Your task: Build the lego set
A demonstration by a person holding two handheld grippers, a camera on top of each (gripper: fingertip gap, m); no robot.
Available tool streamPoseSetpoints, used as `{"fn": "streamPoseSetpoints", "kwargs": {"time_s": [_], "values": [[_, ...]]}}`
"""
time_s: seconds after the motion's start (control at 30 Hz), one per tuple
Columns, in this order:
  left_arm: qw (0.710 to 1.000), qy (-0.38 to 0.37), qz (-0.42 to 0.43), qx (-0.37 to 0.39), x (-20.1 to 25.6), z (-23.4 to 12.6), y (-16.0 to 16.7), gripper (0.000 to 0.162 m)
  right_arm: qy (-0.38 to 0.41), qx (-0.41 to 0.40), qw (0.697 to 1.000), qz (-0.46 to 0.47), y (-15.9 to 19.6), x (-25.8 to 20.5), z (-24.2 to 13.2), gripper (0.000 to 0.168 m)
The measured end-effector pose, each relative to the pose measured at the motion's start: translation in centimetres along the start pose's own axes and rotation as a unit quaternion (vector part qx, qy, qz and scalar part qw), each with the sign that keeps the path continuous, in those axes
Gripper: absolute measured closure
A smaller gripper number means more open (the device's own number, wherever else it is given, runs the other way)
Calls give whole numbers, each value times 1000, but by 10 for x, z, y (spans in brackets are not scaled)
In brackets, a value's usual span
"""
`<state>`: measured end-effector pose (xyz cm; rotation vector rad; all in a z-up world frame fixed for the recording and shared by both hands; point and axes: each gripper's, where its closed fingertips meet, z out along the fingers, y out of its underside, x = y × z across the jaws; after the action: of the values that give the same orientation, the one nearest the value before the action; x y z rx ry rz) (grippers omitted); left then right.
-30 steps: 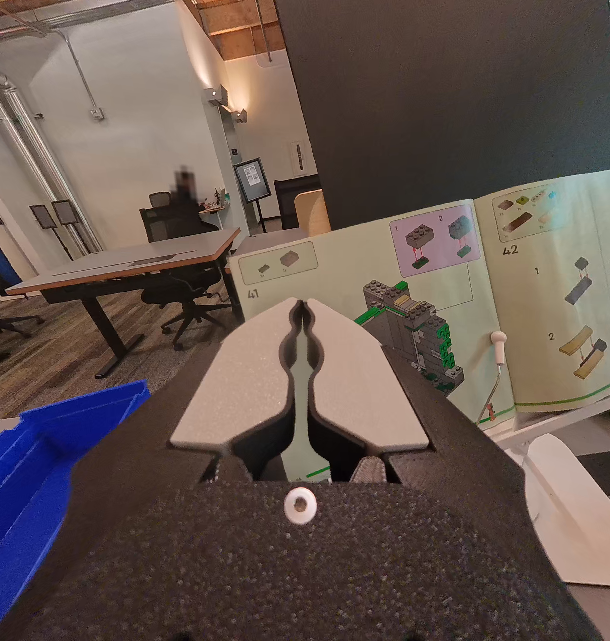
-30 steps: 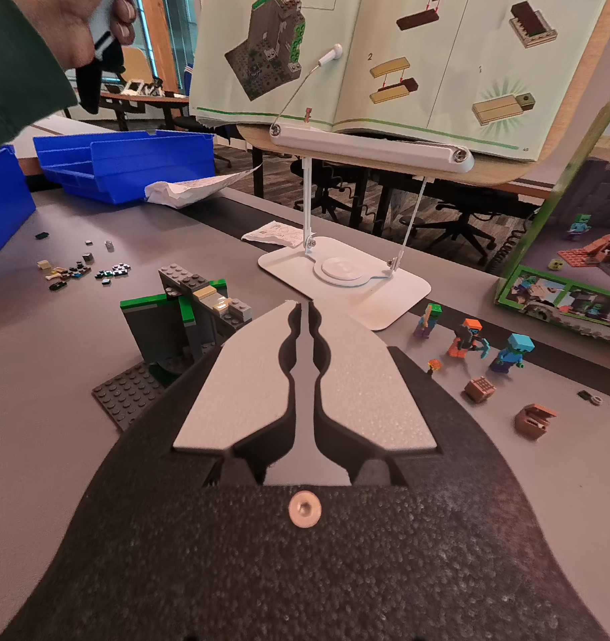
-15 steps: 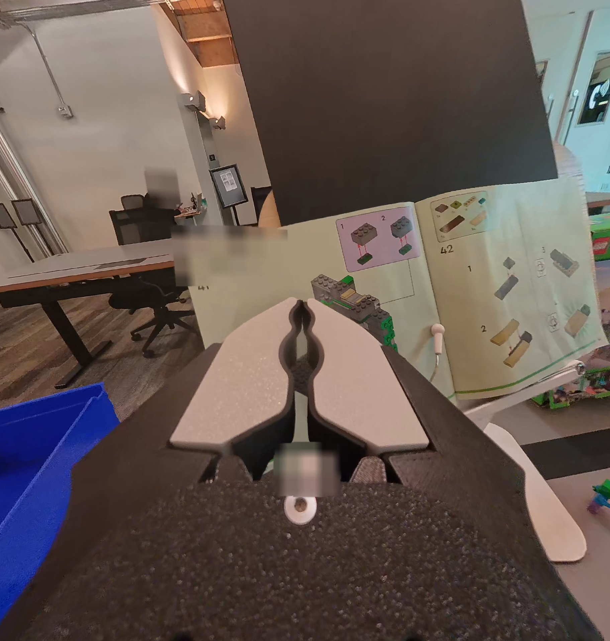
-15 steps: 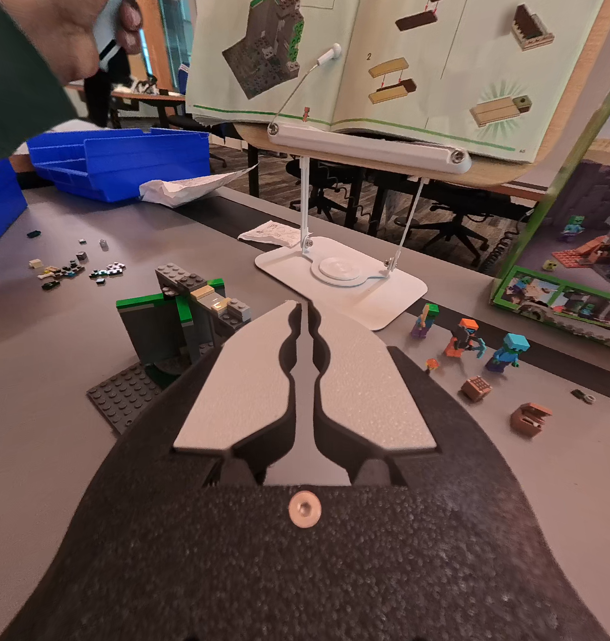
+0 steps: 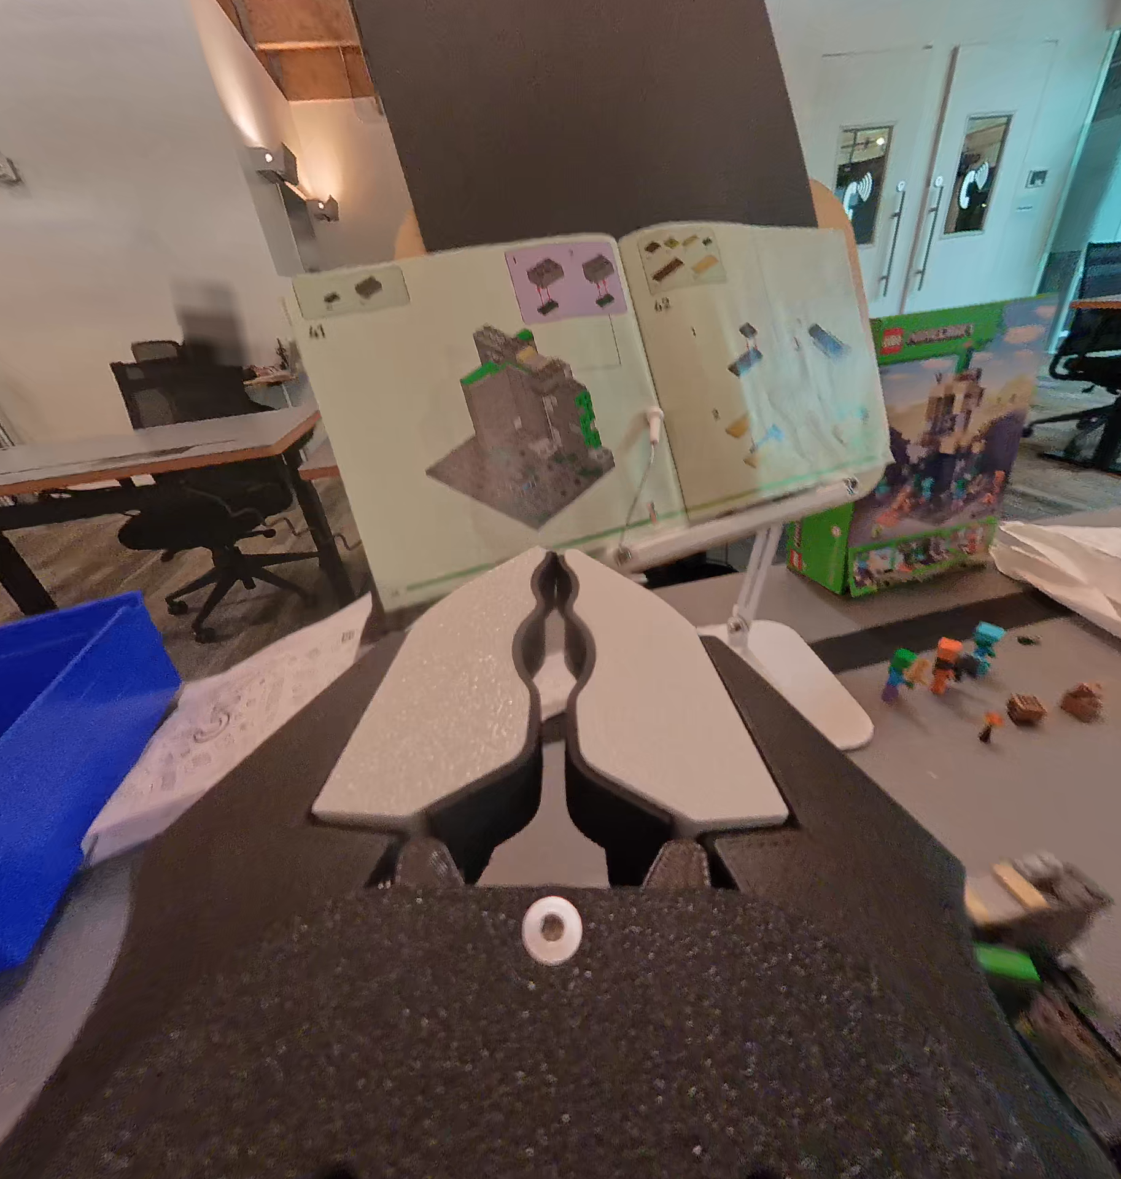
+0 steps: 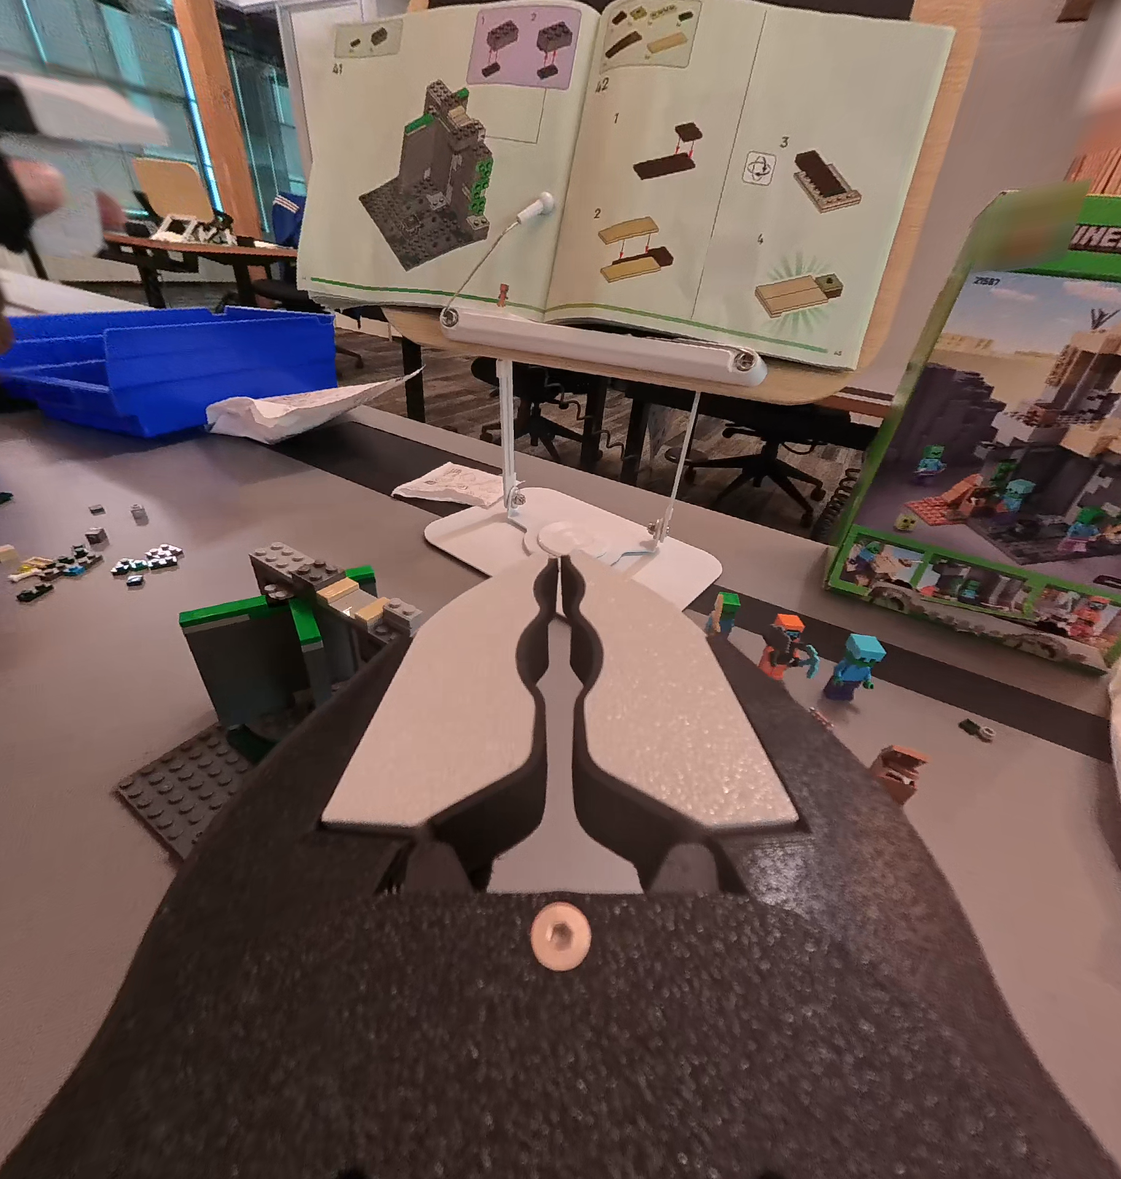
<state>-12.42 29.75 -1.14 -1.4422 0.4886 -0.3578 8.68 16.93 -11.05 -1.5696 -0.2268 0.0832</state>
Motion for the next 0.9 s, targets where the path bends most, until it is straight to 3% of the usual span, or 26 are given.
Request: {"fn": "streamPoseSetpoints", "kwargs": {"time_s": [0.2,0.4,0.57,0.67,0.73,0.9], "values": [[1000,-2,-7,-29,-6,-62,33,162,-4,-2,1000,-3,0,-4,-1,167],[995,-10,-32,-94,-40,-134,66,162,-14,-5,1000,3,2,-8,0,167],[987,-60,-19,-149,-107,-199,77,162,-26,-19,999,6,10,-14,3,167],[977,-85,-19,-194,-160,-232,72,137,-31,-25,999,8,14,-17,4,167],[969,-108,1,-221,-200,-249,66,135,-35,-29,999,8,16,-19,5,167],[924,-88,29,-372,-277,-269,92,135,-43,-39,998,8,20,-24,6,167]]}}
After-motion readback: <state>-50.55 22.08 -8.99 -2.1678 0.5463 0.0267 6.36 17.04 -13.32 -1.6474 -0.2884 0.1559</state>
